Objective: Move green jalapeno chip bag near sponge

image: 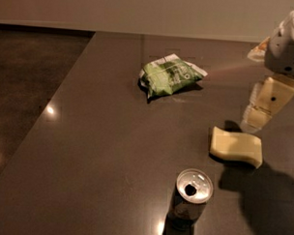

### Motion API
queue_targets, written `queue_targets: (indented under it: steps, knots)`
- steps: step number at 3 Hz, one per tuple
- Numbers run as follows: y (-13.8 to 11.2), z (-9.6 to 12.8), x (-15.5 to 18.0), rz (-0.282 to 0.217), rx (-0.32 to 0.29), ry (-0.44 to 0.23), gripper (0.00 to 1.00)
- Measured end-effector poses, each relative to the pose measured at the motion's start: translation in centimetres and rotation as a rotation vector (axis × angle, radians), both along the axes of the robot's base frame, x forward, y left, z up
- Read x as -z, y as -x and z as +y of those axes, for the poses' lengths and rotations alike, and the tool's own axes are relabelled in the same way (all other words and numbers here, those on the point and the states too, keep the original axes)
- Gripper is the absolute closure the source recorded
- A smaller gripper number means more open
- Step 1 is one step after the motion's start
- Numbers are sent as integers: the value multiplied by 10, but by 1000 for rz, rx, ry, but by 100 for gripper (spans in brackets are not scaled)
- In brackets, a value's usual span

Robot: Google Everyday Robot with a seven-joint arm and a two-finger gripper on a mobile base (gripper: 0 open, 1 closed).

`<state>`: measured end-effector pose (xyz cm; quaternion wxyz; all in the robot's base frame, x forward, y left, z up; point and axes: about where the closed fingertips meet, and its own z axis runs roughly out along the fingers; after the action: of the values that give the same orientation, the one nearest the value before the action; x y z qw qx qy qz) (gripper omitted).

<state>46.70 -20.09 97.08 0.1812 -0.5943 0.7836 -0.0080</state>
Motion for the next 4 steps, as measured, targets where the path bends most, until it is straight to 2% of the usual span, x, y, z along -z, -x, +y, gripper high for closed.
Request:
queue_targets:
  steps: [1, 2, 4]
  knots:
    - [-29, 15, 9, -9, -15, -60, 0]
    - [-64, 28, 18, -26, -5, -96, 0]
    - [-126, 50, 42, -26, 35, -150, 0]
